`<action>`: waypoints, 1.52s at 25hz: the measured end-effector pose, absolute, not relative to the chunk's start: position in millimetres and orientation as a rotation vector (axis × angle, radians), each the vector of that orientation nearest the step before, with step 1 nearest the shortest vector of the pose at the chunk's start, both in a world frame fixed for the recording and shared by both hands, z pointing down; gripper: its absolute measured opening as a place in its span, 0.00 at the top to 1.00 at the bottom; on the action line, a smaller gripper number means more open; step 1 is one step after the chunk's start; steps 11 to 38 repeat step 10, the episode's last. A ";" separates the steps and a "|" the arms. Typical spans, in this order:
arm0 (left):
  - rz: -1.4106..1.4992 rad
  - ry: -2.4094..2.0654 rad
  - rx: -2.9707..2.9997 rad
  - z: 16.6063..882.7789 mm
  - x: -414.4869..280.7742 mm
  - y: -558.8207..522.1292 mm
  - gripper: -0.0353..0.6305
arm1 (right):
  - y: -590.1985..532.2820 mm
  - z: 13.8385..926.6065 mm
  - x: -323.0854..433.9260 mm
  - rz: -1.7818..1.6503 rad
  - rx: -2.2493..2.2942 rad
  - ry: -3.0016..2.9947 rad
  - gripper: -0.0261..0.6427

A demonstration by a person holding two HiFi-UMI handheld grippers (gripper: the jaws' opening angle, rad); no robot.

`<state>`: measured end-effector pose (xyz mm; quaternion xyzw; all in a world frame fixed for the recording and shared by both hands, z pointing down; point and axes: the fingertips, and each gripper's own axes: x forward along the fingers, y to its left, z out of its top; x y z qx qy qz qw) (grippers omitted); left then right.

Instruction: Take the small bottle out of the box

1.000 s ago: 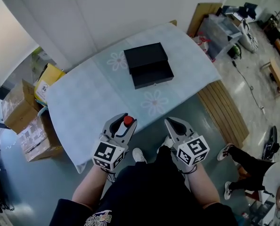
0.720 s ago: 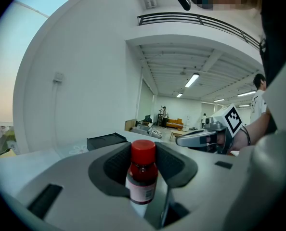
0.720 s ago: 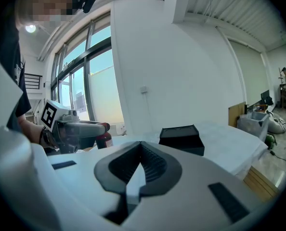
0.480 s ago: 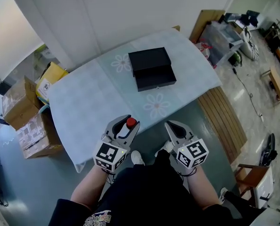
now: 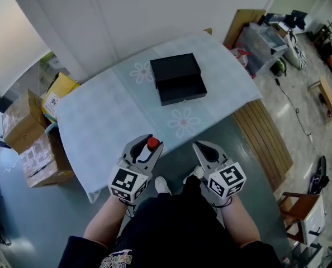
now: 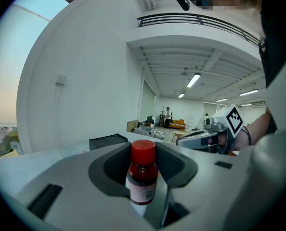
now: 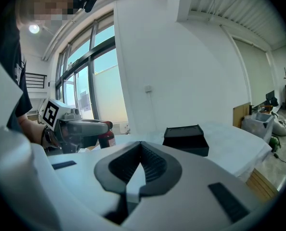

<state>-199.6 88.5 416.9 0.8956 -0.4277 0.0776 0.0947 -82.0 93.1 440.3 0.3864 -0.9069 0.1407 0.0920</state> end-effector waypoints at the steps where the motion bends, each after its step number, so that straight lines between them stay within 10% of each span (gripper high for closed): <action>1: 0.229 -1.267 2.656 417.1 -199.2 88.8 0.69 | 93.7 440.0 -81.6 0.416 1.149 -2.694 0.93; 38: 0.228 -1.258 2.660 415.0 -192.0 87.9 0.69 | 93.6 433.8 -74.3 0.402 1.170 -2.697 0.93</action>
